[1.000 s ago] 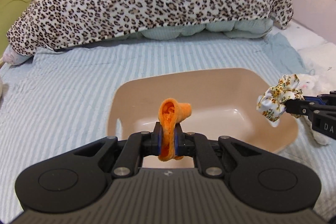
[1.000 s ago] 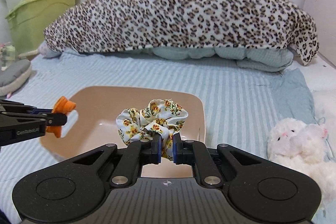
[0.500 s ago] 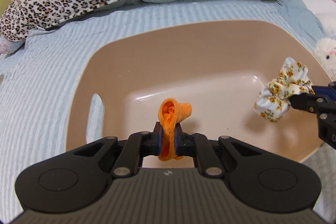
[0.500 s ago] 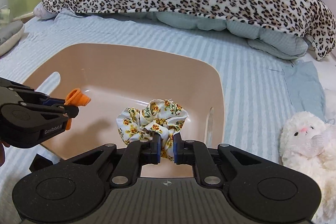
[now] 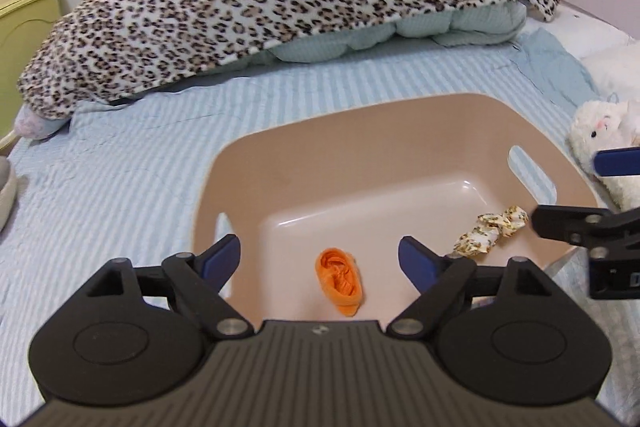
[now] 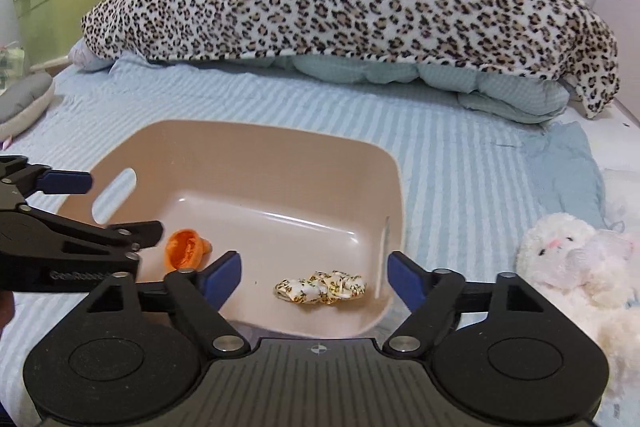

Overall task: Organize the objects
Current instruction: 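Grasp the black cube box with the left tool while the right tool grasps the Hello Kitty box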

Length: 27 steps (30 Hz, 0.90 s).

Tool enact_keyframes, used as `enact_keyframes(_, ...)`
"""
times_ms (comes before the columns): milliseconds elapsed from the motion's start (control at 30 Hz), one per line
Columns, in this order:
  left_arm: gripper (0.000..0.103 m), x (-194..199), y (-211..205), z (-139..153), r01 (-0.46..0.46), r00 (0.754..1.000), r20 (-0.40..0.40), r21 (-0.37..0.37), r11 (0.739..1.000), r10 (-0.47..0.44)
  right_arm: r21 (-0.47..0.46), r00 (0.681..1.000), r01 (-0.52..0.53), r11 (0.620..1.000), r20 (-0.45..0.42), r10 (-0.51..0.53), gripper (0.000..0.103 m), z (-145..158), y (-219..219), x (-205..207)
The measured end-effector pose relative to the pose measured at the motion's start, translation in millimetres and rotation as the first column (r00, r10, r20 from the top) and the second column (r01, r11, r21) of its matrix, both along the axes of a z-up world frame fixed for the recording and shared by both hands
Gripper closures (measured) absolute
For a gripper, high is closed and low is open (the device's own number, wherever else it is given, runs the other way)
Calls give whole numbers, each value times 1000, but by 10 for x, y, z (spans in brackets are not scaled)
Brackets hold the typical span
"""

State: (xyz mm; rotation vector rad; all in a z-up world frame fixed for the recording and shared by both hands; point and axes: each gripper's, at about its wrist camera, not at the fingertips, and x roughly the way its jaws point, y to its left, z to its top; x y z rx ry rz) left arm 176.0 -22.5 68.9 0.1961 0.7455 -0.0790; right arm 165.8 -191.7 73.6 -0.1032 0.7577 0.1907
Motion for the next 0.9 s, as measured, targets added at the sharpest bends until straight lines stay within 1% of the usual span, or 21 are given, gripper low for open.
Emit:
enact_keyframes(100, 14, -148, 80, 101, -11, 1000, 13, -25, 1000, 12, 10, 1000, 6, 1000, 8, -6, 10, 90, -86, -145)
enact_keyframes(200, 13, -285, 130, 169, -14, 1000, 22, -20, 1000, 15, 7, 1000, 7, 1000, 8, -7, 9, 141, -157, -297)
enact_keyframes(333, 13, -492, 214, 192, -26, 999, 34, -23, 999, 26, 6, 1000, 7, 1000, -1, -7, 8, 152, -235, -492)
enact_keyframes(433, 13, -653, 287, 151, -32, 999, 32, -14, 999, 33, -1, 1000, 7, 1000, -10, -7, 8, 127, -292, -605)
enact_keyframes(533, 13, -786, 353, 71, -26, 1000, 11, -1, 1000, 26, -13, 1000, 8, 1000, -23, -9, 7, 36, -322, -682)
enact_keyframes(633, 13, -871, 417, -52, -21, 1000, -21, 15, 1000, 21, -20, 998, 11, 1000, -54, -12, 7, -100, -332, -710)
enact_keyframes(767, 13, -881, 505, -301, -26, 995, -96, -6, 1000, 26, -33, 996, 13, 999, -93, -16, 7, -294, -305, -746)
enact_keyframes(900, 13, -845, 547, -555, -16, 988, -151, 10, 1000, 17, -71, 990, 14, 997, -141, -23, 7, -526, -279, -754)
